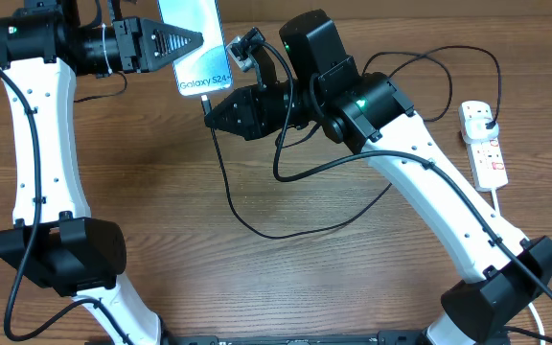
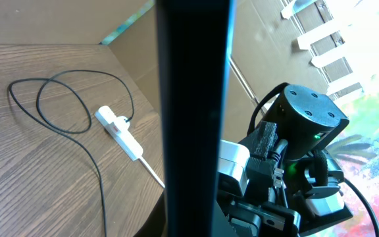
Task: Plug charger to phone and switch on socket
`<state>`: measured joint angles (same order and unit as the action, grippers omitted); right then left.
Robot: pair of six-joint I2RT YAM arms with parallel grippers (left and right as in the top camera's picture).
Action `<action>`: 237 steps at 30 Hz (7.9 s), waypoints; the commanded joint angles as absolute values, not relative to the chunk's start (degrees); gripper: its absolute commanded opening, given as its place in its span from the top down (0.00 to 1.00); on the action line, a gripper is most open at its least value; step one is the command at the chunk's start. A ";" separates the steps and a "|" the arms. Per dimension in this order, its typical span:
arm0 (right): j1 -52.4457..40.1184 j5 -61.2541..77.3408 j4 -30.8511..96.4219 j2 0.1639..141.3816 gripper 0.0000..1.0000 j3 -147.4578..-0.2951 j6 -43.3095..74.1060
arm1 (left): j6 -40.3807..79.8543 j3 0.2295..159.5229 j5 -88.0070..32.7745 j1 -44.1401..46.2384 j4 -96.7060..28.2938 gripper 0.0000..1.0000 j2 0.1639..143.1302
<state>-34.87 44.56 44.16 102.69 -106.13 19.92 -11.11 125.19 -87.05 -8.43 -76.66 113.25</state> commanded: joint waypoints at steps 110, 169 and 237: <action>-32.75 19.64 64.88 102.00 0.00 -106.89 22.48 | -3.64 118.30 -38.24 2.02 -85.41 0.96 111.33; 29.21 -5.43 71.09 103.00 0.00 -101.43 19.64 | 17.37 107.83 0.58 3.01 -59.81 0.00 94.04; 31.24 2.44 47.37 120.60 0.00 -85.47 14.55 | 17.37 107.83 0.58 3.03 -59.96 0.00 94.76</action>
